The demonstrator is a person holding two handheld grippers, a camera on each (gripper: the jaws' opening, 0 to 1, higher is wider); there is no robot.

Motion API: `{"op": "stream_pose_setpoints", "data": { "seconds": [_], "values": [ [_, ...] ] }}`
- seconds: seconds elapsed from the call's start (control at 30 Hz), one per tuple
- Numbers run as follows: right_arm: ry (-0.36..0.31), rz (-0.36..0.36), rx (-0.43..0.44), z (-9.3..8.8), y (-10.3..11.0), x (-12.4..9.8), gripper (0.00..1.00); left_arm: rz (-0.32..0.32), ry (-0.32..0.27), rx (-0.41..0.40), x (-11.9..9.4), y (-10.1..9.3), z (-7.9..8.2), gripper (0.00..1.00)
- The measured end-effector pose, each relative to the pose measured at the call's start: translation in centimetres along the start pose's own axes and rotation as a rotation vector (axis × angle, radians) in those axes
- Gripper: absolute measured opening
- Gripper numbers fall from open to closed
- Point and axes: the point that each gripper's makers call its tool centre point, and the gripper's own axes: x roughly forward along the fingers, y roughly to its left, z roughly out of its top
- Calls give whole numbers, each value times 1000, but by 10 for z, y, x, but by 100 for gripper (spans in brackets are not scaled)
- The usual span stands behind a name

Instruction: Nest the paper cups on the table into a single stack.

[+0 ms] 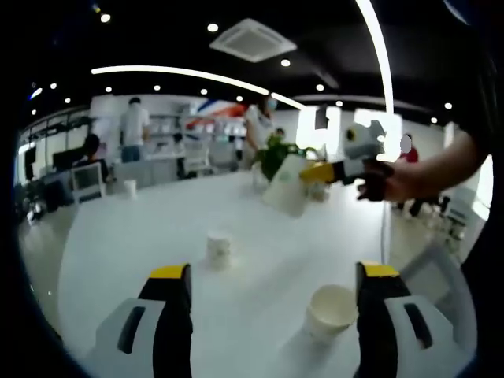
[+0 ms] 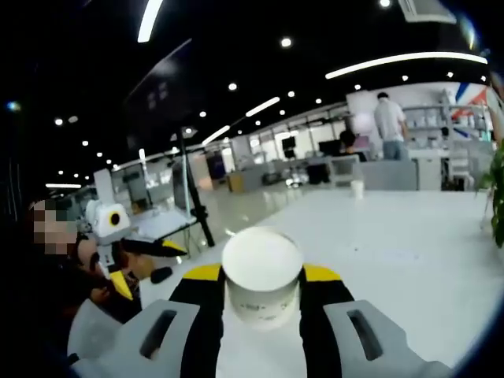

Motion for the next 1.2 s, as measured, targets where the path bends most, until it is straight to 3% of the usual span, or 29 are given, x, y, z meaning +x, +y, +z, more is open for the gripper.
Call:
{"op": "stream_pose_setpoints", "data": {
  "seconds": [0.17, 0.67, 1.2],
  "values": [
    [-4, 31, 0, 4, 13, 3, 33, -9, -35, -14, 4, -4, 12, 82],
    [-21, 136, 8, 13, 54, 16, 33, -77, -29, -37, 14, -29, 16, 79],
    [-10, 242, 28, 7, 85, 24, 33, -130, -40, -41, 22, -50, 22, 74]
  ]
}}
